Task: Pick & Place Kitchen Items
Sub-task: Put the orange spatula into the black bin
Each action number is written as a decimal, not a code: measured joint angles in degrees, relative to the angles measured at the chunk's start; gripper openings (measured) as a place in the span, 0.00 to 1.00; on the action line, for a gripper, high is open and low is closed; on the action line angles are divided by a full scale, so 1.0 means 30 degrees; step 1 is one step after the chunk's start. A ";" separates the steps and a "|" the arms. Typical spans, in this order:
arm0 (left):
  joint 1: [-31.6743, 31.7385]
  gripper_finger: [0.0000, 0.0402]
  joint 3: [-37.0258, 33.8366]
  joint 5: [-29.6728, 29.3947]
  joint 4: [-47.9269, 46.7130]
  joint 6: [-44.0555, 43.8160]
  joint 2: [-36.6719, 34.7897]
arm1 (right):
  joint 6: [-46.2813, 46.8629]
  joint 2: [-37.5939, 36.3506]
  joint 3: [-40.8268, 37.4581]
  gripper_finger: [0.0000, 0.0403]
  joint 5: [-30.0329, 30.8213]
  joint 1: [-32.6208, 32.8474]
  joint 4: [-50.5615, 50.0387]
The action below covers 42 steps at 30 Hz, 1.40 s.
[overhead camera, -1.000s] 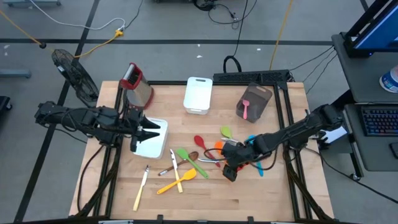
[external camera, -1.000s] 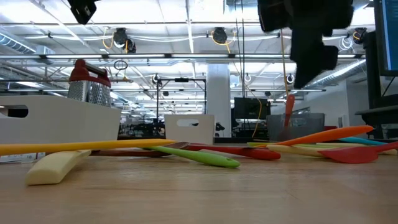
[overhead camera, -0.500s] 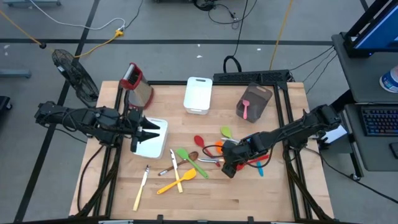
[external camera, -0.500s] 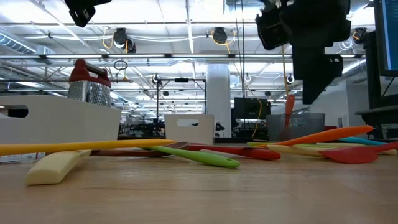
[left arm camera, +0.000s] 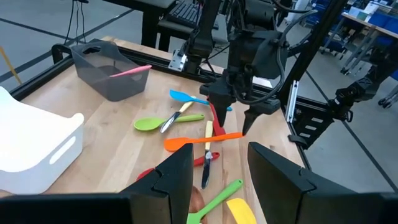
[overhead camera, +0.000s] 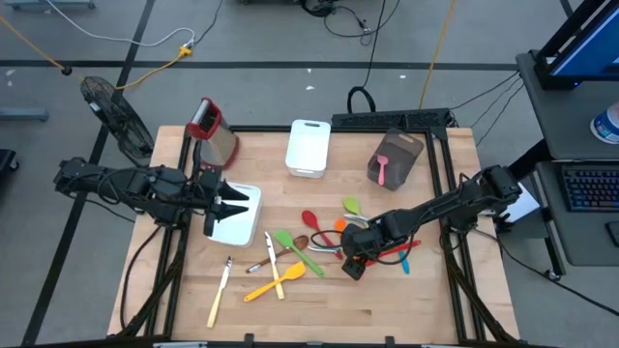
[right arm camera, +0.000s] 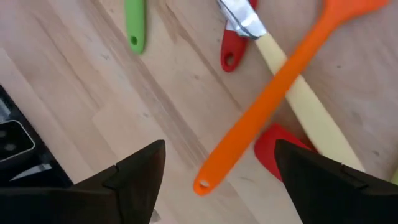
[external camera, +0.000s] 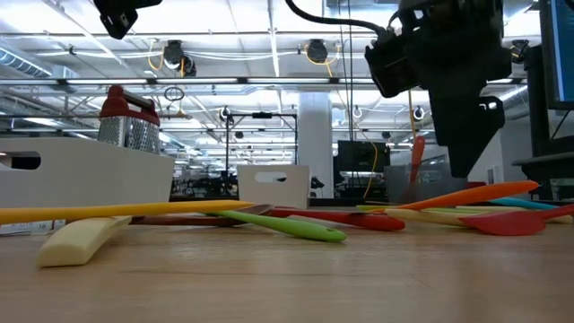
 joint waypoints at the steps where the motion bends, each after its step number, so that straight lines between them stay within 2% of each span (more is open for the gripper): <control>1: 0.0000 0.39 0.0000 0.0000 0.0002 0.0000 0.0000 | 0.0007 0.0002 0.0000 0.74 -0.0003 0.0000 -0.0060; 37: 0.0022 0.39 0.0000 -0.0007 -0.0444 0.0277 0.0015 | 0.0201 0.0761 -0.0765 0.74 -0.0019 0.0036 0.1450; 42: 0.0022 0.39 0.0000 -0.0160 -0.0431 0.0444 0.0015 | -0.0007 0.1652 -0.0787 0.74 -0.0808 0.0036 0.1457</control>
